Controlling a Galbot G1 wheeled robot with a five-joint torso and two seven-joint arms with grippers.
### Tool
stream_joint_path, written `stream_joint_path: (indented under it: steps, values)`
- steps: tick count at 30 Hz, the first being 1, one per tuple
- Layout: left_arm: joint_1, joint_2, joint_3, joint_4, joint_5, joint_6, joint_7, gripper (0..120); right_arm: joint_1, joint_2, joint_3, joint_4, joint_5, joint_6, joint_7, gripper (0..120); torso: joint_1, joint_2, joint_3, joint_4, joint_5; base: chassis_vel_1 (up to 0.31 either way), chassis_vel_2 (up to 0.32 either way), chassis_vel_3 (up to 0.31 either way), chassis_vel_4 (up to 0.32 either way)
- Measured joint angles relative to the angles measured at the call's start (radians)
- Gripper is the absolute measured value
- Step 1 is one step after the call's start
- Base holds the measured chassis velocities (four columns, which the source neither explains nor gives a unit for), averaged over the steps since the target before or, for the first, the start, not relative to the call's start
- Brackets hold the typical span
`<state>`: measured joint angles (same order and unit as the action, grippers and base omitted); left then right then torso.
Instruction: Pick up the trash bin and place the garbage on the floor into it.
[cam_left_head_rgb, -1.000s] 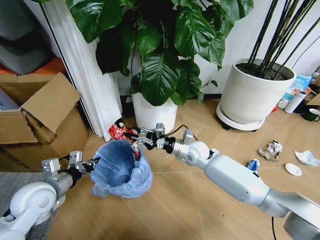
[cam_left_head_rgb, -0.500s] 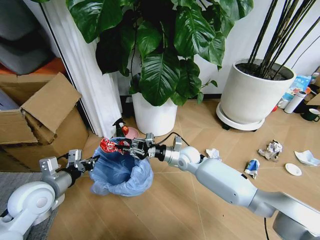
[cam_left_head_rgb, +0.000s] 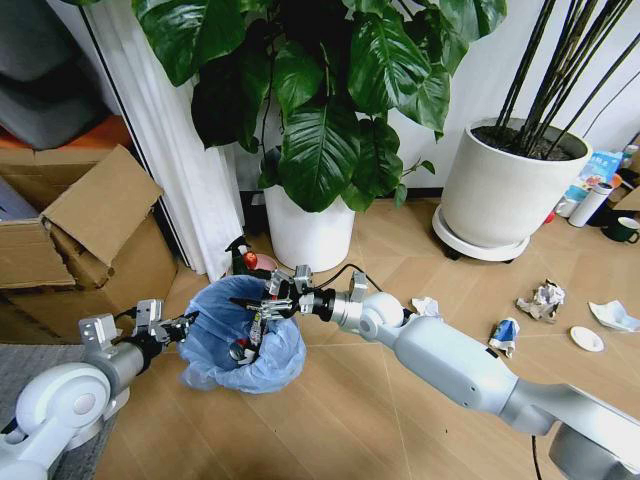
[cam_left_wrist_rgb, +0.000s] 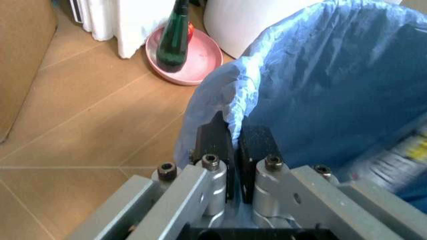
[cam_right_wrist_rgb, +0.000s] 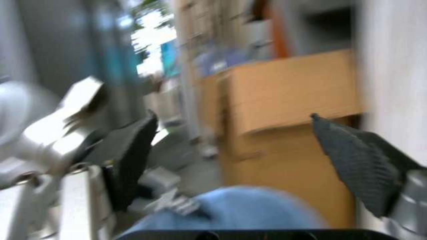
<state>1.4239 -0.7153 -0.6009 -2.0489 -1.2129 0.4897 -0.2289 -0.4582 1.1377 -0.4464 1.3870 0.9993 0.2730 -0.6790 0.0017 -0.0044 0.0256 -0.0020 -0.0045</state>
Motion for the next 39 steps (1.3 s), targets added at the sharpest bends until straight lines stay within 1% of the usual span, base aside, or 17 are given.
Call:
stream_joint_path:
  steps: [1,3,5,7,9,11,12,14,15,19,21,23,26,27,28,32,39]
  values:
    - [0.002,-0.002,-0.003,0.0,0.0,0.0,0.001,0,-0.006,0.0,0.013,0.0,0.0,0.004,0.031,90,0.0,0.0,0.0,0.0001,0.0,0.0,0.0,0.0,0.0]
    - [0.016,-0.01,-0.016,-0.003,0.008,-0.003,0.011,0,-0.038,-0.024,0.068,-0.007,-0.007,0.009,0.161,98,0.0,0.0,0.0,0.0003,0.0001,0.0,0.0,0.0,0.0]
    - [0.02,-0.012,-0.019,-0.005,0.01,-0.003,0.013,0,-0.045,-0.034,0.078,-0.011,-0.012,0.01,0.182,99,0.0,0.0,0.0,0.0002,0.0001,0.0,0.0,0.0,0.0]
    - [0.034,-0.026,-0.035,-0.021,0.024,-0.007,0.017,0,-0.11,-0.092,0.153,-0.025,-0.064,0.007,0.291,100,0.0,0.0,0.0,0.0002,0.0003,0.0,0.0,0.0,0.0]
    - [0.035,-0.028,-0.037,-0.022,0.027,-0.008,0.018,0,-0.128,-0.103,0.172,-0.026,-0.076,0.005,0.314,100,0.0,0.0,0.0,-0.0001,0.0003,0.0,0.0,0.0,0.0]
    - [0.035,-0.039,-0.042,-0.027,0.042,-0.013,0.021,0,-0.235,-0.139,0.272,-0.022,-0.145,-0.008,0.411,100,0.0,0.0,0.0,-0.0005,0.0002,0.0,0.0,0.0,0.0]
    - [0.035,-0.039,-0.042,-0.027,0.042,-0.013,0.021,0,-0.235,-0.139,0.272,-0.022,-0.145,-0.008,0.411,100,0.0,0.0,0.0,-0.0005,0.0002,0.0,0.0,0.0,0.0]
    - [0.034,-0.046,-0.045,-0.027,0.055,-0.016,0.024,0,-0.344,-0.152,0.372,-0.016,-0.217,-0.011,0.461,100,0.0,0.0,0.0,-0.0002,0.0003,0.0,0.0,0.0,0.0]
    - [0.034,-0.046,-0.045,-0.027,0.055,-0.016,0.024,0,-0.344,-0.152,0.372,-0.016,-0.217,-0.011,0.461,100,0.0,0.0,0.0,-0.0002,0.0003,0.0,0.0,0.0,0.0]
    - [0.034,-0.064,-0.049,-0.027,0.077,-0.022,0.028,0,-0.534,-0.154,0.584,0.009,-0.306,-0.005,0.496,100,0.0,0.0,0.0,-0.0003,0.0,0.0,0.0,0.0,0.0]
    - [0.034,-0.065,-0.049,-0.027,0.078,-0.022,0.028,0,-0.545,-0.154,0.598,0.011,-0.31,-0.005,0.496,100,0.0,0.0,0.0,-0.0002,-0.0001,0.0,0.0,0.0,0.0]
    - [0.041,-0.074,-0.05,-0.031,0.091,-0.023,0.03,0,-0.63,-0.138,0.72,0.029,-0.34,-0.005,0.496,100,0.0,0.0,0.0,-0.0001,0.0003,0.0,0.0,0.0,0.0]
    - [0.042,-0.075,-0.05,-0.033,0.093,-0.023,0.03,0,-0.658,-0.13,0.759,0.035,-0.347,-0.006,0.496,100,0.0,0.0,0.0,0.0,0.0002,0.0,0.0,0.0,0.0]
    - [0.043,-0.08,-0.051,-0.036,0.095,-0.024,0.03,0,-0.719,-0.107,0.84,0.045,-0.372,-0.008,0.495,100,0.0,0.0,0.0,-0.0002,0.0001,0.0,0.0,0.0,0.0]
    - [0.043,-0.08,-0.051,-0.036,0.095,-0.024,0.03,0,-0.719,-0.107,0.84,0.045,-0.372,-0.008,0.495,100,0.0,0.0,0.0,-0.0002,0.0001,0.0,0.0,0.0,0.0]
    - [0.045,-0.088,-0.054,-0.04,0.096,-0.024,0.03,0,-0.821,-0.051,0.937,0.044,-0.396,-0.01,0.491,100,0.0,0.0,0.0,-0.0002,0.0002,0.0,0.0,0.0,0.0]
    - [0.048,-0.102,-0.058,-0.046,0.101,-0.024,0.03,0,-0.9,0.017,1.01,0.027,-0.392,-0.008,0.48,100,0.0,0.0,0.0,-0.0001,0.0,0.0,0.0,0.0,0.0]
